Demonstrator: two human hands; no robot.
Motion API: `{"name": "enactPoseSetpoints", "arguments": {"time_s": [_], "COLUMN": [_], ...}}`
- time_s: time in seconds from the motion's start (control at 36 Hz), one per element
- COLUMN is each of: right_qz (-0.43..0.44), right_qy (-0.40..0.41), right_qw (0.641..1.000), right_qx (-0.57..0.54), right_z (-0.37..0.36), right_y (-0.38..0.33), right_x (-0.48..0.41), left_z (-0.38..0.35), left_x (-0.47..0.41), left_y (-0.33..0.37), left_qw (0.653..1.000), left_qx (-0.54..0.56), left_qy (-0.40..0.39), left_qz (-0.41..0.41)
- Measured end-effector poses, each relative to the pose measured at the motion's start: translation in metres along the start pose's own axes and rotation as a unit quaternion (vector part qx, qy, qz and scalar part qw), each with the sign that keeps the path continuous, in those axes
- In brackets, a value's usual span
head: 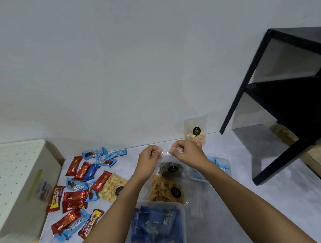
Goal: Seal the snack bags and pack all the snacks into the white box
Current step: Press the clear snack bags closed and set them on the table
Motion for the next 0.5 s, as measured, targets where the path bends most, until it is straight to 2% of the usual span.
{"name": "enactPoseSetpoints", "arguments": {"time_s": [0.25,0.5], "right_qz": [-0.001,-0.002], "right_qy": [0.027,0.011], "right_qw": [1.0,1.0], "right_qx": [0.015,-0.015], "right_z": [-0.0004,-0.0018], "right_y": [-0.0039,-0.003], "right_x": [-0.004,-0.0062], "left_z": [-0.0095,-0.0069], "left_x": [0.0015,0.0008], "left_y": [0.0053,0.0083], "left_qw": [0.999,0.999], "left_qx": [-0.033,-0.032], "left_qy": [0.008,0.002], "left_qz": [0.006,0.003]}}
Point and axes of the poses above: each hand's wrist, its own x-axis away from the middle knuckle, its own z-axis out of the back of the hand, y = z × x, the point moved 6 cm from there along -x, towards the middle knuckle, and after that the axes turned 2 degrees about y, right-handed, at the moved point
